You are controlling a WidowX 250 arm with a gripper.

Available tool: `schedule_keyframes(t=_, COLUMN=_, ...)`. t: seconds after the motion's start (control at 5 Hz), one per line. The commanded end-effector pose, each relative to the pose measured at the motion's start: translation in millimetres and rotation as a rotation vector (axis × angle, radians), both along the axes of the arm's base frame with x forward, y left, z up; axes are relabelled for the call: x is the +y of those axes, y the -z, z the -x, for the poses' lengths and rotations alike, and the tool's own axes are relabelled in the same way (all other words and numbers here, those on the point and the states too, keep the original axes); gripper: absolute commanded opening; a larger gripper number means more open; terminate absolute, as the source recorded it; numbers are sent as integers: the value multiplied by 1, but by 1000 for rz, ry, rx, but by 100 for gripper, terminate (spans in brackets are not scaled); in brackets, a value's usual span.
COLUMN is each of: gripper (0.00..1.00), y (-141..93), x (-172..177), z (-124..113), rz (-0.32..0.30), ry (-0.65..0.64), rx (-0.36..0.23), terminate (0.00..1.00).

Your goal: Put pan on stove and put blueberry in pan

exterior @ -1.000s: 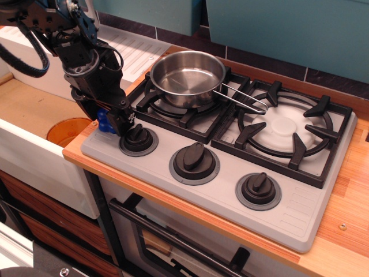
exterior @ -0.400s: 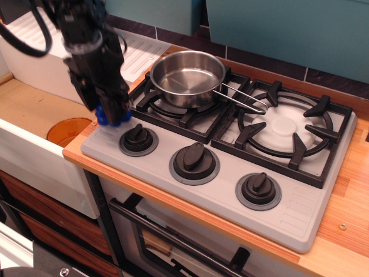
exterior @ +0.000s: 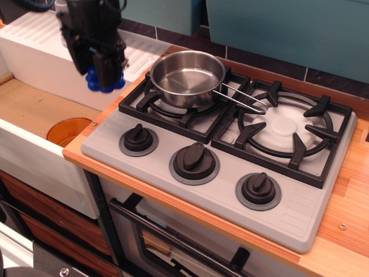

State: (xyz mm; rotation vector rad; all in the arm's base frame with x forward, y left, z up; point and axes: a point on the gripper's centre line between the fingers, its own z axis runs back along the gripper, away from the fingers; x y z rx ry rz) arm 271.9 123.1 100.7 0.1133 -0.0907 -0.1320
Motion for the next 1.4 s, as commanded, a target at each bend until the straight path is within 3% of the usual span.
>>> schedule_keyframes(t=0.0, gripper=0, y=-34, x=-9, z=-32, rz=4, ry=12, rx=-50, terminate=0)
schedule_keyframes(t=0.6, gripper=0, y=-26, x=-45, z=-74, rz=78, ry=6, rx=-83, terminate=0)
schedule_keyframes(t=1.2, gripper=0, y=-34, x=-74, z=-71, rz=40, ry=-27, rx=-96, terminate=0)
